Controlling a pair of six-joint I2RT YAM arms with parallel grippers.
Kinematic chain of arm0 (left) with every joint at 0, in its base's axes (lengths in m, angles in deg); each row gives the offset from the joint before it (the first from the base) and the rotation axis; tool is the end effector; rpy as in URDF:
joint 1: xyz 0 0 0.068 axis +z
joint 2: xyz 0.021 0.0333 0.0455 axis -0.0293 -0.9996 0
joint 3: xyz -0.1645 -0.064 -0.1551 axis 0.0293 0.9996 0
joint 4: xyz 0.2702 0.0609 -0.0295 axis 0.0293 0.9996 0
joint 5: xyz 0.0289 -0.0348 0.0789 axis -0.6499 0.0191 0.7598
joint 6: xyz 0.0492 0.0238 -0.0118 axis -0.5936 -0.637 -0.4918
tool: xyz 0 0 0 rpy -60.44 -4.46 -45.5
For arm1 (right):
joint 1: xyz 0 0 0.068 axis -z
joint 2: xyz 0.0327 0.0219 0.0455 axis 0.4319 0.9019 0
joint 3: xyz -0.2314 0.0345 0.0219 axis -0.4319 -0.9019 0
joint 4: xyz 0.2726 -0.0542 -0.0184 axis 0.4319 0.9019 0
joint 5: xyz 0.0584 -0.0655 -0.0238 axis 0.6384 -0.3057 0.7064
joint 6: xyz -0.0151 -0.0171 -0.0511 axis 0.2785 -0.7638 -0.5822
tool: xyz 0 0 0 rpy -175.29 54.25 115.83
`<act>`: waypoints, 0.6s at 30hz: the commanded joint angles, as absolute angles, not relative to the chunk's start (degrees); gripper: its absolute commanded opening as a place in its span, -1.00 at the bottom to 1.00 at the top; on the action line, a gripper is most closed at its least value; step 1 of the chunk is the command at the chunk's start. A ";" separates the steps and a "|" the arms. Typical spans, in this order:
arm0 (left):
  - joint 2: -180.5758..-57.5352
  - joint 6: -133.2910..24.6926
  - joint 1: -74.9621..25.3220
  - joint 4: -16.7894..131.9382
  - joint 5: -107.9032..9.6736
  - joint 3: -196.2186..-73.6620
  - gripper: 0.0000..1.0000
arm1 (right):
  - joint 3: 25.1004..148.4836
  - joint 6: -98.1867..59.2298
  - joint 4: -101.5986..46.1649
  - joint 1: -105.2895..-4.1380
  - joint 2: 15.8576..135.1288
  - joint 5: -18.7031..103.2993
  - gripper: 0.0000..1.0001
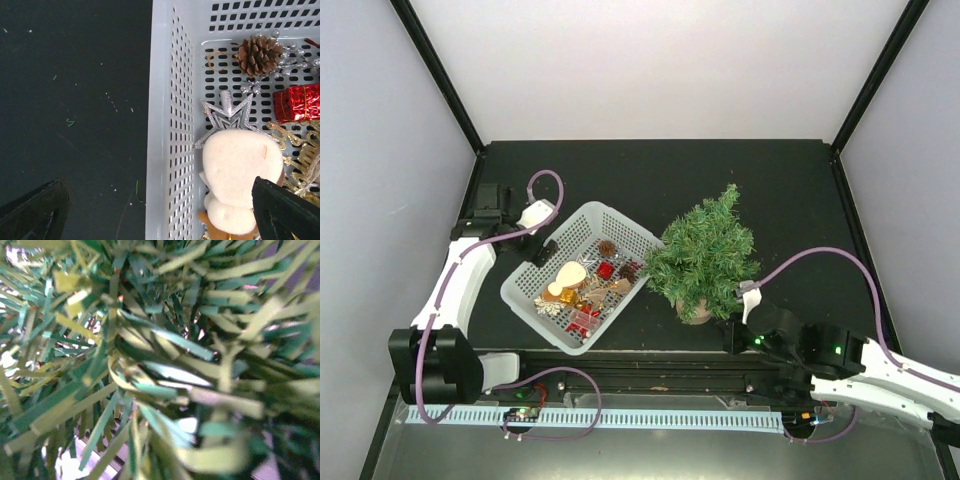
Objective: Decorate the small christmas tree
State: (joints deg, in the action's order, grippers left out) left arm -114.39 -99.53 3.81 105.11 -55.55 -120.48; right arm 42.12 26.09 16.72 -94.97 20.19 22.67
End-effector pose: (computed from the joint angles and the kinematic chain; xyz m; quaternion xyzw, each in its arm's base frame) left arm 0.2742 0.0004 0.2298 0.2927 0.9091 -0.0344 0.2943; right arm 0.0639 0.1472 0.2231 -0.0894 0.8974 0.3222 0.2877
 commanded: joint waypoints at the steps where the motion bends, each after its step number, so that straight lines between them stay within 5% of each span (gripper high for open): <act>1: -116.62 -100.67 3.32 102.45 -54.86 -120.83 0.98 | 42.85 28.25 14.35 -95.23 18.33 19.05 -0.98; 14: -125.24 -102.75 2.96 97.95 -50.16 -121.02 0.98 | 39.26 31.99 12.04 -95.21 16.75 17.86 -0.98; 18: -127.20 -102.54 2.93 97.02 -50.43 -121.28 0.83 | 38.50 31.49 10.71 -95.26 18.19 17.55 -0.98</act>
State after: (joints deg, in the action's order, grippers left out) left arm -125.67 -101.93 3.26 99.45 -51.62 -120.44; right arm 39.28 30.96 13.82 -94.97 17.42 18.52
